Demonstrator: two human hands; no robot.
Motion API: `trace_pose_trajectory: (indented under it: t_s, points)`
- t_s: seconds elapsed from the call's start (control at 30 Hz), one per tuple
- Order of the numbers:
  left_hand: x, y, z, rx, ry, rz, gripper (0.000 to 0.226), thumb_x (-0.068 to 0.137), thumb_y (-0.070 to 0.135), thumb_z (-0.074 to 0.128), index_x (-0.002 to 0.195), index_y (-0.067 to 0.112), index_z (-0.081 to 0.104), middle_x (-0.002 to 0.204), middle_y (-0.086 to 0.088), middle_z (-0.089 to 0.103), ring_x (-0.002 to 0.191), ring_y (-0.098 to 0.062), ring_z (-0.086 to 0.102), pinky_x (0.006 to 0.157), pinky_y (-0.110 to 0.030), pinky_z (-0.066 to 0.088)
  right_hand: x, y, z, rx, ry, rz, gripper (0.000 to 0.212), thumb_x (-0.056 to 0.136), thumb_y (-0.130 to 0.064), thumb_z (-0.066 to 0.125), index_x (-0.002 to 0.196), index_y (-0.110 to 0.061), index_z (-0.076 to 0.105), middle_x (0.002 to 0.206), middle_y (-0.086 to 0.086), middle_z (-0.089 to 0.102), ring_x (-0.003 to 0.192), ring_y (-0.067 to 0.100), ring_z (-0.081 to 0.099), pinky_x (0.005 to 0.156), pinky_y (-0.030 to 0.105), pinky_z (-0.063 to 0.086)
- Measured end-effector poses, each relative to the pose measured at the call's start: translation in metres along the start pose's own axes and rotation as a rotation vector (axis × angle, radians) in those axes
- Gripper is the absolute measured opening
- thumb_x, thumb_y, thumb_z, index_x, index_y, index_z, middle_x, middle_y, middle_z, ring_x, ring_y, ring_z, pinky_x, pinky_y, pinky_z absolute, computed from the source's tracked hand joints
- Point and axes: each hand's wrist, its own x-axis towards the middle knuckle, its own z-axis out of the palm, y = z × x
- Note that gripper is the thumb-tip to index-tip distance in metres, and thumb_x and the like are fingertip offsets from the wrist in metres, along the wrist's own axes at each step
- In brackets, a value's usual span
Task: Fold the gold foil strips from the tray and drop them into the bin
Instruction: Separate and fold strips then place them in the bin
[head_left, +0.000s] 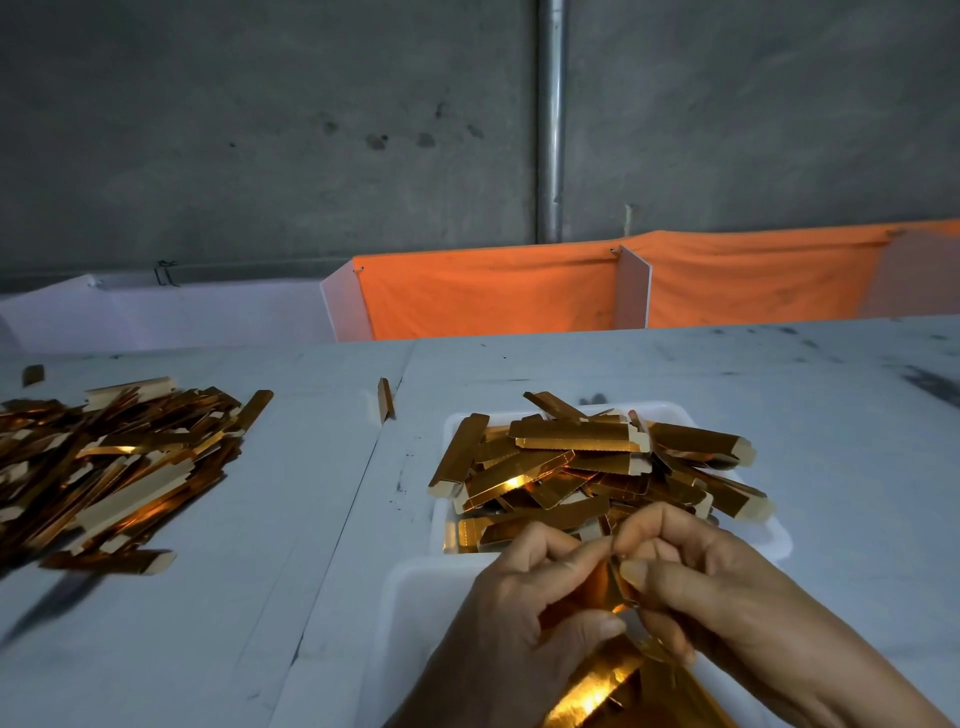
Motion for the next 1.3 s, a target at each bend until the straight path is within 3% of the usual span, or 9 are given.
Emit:
trace_pose_trajectory:
  t_s: [0.13, 0.27, 0.37, 0.43, 0.5, 0.6, 0.83, 0.97, 1.3]
  points:
    - [0.0010, -0.0017, 0.0012, 0.048, 0.007, 0.022, 0.044, 0.085, 0.064, 0.042, 0.126, 0.058, 0.030, 0.109, 0.032, 0.036, 0.112, 0.008, 0.040, 0.088, -0.010, 0.042, -0.0013, -0.0017, -0.0017, -0.094, 0.009, -0.010, 0.030, 0.069, -0.020, 0.073, 0.092, -0.005, 0.061, 0.056, 0.013, 0.051, 0.044, 0.019, 0.046, 0.046, 0.026, 0.042]
    - [0.0025, -0.0013, 0.0026, 0.142, -0.017, 0.022, 0.055, 0.086, 0.055, 0.042, 0.139, 0.041, 0.037, 0.105, 0.038, 0.030, 0.110, 0.012, 0.037, 0.087, -0.008, 0.041, 0.0014, 0.0006, -0.0013, -0.198, 0.031, -0.001, 0.014, 0.083, -0.002, 0.066, 0.094, -0.002, 0.058, 0.055, 0.010, 0.051, 0.044, 0.019, 0.048, 0.046, 0.025, 0.043]
    - [0.0028, 0.0006, 0.0027, 0.165, -0.023, 0.008, 0.059, 0.084, 0.055, 0.040, 0.141, 0.040, 0.034, 0.105, 0.038, 0.028, 0.109, 0.012, 0.036, 0.087, -0.008, 0.041, 0.0037, 0.0033, -0.0016, -0.236, 0.050, -0.010, 0.010, 0.087, 0.004, 0.060, 0.095, -0.002, 0.057, 0.057, 0.010, 0.052, 0.045, 0.020, 0.049, 0.047, 0.026, 0.043]
    - [0.0023, 0.0012, 0.0022, 0.141, -0.003, -0.024, 0.057, 0.081, 0.059, 0.041, 0.136, 0.049, 0.030, 0.108, 0.036, 0.032, 0.111, 0.013, 0.036, 0.085, -0.005, 0.039, 0.0042, 0.0040, -0.0014, -0.241, 0.061, -0.017, 0.008, 0.089, 0.004, 0.059, 0.094, -0.002, 0.057, 0.057, 0.011, 0.053, 0.045, 0.020, 0.050, 0.046, 0.023, 0.042]
    - [0.0014, 0.0031, 0.0002, 0.088, 0.026, -0.096, 0.044, 0.079, 0.059, 0.052, 0.117, 0.059, 0.030, 0.102, 0.044, 0.038, 0.110, 0.018, 0.036, 0.081, 0.000, 0.037, 0.0048, 0.0048, -0.0023, -0.244, 0.067, -0.017, 0.007, 0.090, 0.003, 0.058, 0.094, -0.003, 0.057, 0.056, 0.012, 0.053, 0.045, 0.020, 0.050, 0.047, 0.023, 0.041]
    - [0.0016, 0.0051, -0.0008, 0.014, 0.040, -0.161, 0.033, 0.077, 0.053, 0.062, 0.100, 0.048, 0.038, 0.096, 0.052, 0.038, 0.104, 0.024, 0.035, 0.074, 0.002, 0.037, 0.0046, 0.0052, -0.0040, -0.203, 0.059, -0.001, 0.007, 0.091, 0.001, 0.055, 0.096, -0.003, 0.057, 0.055, 0.013, 0.054, 0.045, 0.020, 0.049, 0.046, 0.023, 0.042]
    - [0.0011, 0.0038, -0.0002, 0.016, 0.044, -0.153, 0.030, 0.071, 0.057, 0.055, 0.096, 0.048, 0.041, 0.105, 0.047, 0.037, 0.106, 0.017, 0.039, 0.079, -0.011, 0.048, 0.0025, 0.0044, -0.0037, -0.128, 0.049, 0.022, 0.011, 0.087, -0.009, 0.062, 0.096, -0.004, 0.058, 0.057, 0.012, 0.053, 0.046, 0.021, 0.050, 0.045, 0.025, 0.041]
    - [0.0019, 0.0061, -0.0008, 0.024, 0.046, -0.101, 0.023, 0.076, 0.052, 0.055, 0.094, 0.045, 0.044, 0.104, 0.045, 0.037, 0.107, 0.016, 0.037, 0.077, -0.005, 0.043, 0.0042, 0.0058, -0.0038, -0.139, 0.060, 0.000, 0.008, 0.092, 0.003, 0.051, 0.097, -0.001, 0.055, 0.054, 0.009, 0.051, 0.044, 0.019, 0.049, 0.043, 0.023, 0.040]
    - [0.0003, 0.0074, -0.0016, 0.023, 0.081, -0.041, 0.017, 0.078, 0.050, 0.054, 0.093, 0.048, 0.045, 0.104, 0.038, 0.043, 0.108, 0.013, 0.040, 0.077, -0.005, 0.042, 0.0046, 0.0078, -0.0045, -0.125, 0.082, 0.035, 0.011, 0.093, 0.002, 0.048, 0.100, -0.003, 0.055, 0.052, 0.009, 0.051, 0.043, 0.019, 0.047, 0.043, 0.024, 0.038]
